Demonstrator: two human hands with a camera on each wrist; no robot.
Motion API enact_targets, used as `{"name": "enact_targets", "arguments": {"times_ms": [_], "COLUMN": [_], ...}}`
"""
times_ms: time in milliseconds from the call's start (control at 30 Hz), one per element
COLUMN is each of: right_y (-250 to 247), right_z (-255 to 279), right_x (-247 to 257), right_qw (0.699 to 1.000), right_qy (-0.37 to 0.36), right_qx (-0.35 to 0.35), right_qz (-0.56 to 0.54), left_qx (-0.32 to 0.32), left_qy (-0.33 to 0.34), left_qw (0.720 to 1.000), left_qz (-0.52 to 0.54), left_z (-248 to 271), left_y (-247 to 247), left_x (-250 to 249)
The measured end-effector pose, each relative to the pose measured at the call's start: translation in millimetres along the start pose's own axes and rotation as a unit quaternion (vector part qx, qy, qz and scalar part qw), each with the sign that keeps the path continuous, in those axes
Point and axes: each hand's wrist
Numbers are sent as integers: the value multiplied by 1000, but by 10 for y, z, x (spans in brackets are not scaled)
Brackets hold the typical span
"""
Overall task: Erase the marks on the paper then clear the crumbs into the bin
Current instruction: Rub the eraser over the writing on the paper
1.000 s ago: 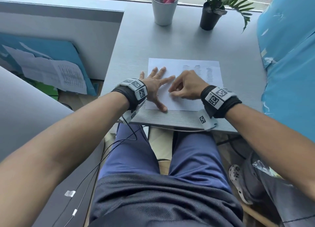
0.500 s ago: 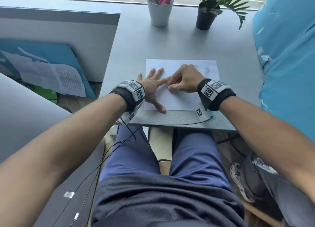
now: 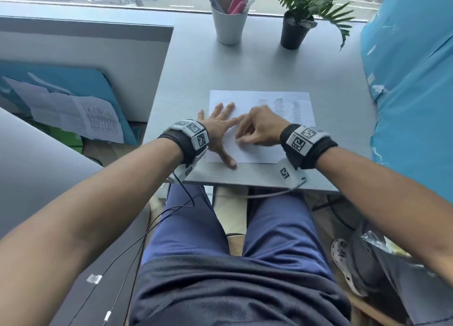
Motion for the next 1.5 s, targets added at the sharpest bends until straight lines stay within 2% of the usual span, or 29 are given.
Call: {"name": "enact_targets", "arguments": {"times_ms": [67,167,200,300,333,433,467,600,733,767,867,900,967,1033,1133,1200,1233,1300,1367,1400,1467,1500], "right_y": [-28,100,92,-53,-40,101,107,-4,117,68,-221,-288,-314,-277,-272,-277,-279,-276,-279,-282,-281,-275], "right_z": [-17,124,119,17,27,185,193,99,218,211,149,152,187,215,192,172,165,159,164,170,175,170], "right_x": [-39,45,21,-127,-133,-43,-55,-160,-26,-65,-288,-365,-489,-568,-588,-590,-596,-602,-605,-605,-606,-610], "right_qw": [999,999,999,997,996,999,999,996,999,999,992,989,986,984,983,983,984,985,986,986,985,986], "right_qy": [19,-10,-10,47,53,14,9,54,18,29,96,124,165,177,181,181,178,172,166,166,167,166], "right_qx": [-29,39,35,-37,-40,20,20,-38,37,26,-70,-74,-38,-21,-22,-19,-18,-18,-21,-23,-25,-26], "right_qz": [-19,-15,-12,-47,-54,-35,-34,-64,-14,-14,-31,-22,5,-4,-16,-15,-15,-14,-12,-14,-17,-18], "left_qx": [-2,1,3,-3,-4,-3,-5,-2,0,-1,-9,-11,-12,-2,-10,-46,-63,-74,-41,-24,-10,-14], "left_qy": [1,-3,-2,1,1,-1,0,1,1,4,15,19,28,30,-25,-48,-22,93,209,242,253,233], "left_qw": [1000,1000,1000,1000,1000,1000,1000,1000,1000,1000,1000,1000,1000,999,997,990,987,976,957,950,951,959], "left_qz": [0,-6,-6,-4,-5,-8,-8,-5,-13,-13,-8,-5,-9,-27,-76,-122,-147,-183,-198,-195,-174,-159], "left_z": [11,1,-2,4,11,-5,-6,18,4,-8,3,19,32,34,72,125,156,214,257,256,220,197], "left_y": [6,8,6,6,9,11,9,0,14,18,22,22,26,25,-48,-73,-47,113,345,441,499,459], "left_x": [-2,17,18,10,11,25,24,-5,21,23,46,62,87,95,84,2,-75,-273,-469,-516,-474,-403]}}
Point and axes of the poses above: each hand's wrist, its own z-axis away from the middle knuckle, its own y-axis out of the palm, x = y × z, and after that the axes turned 11 degrees about y, right-handed
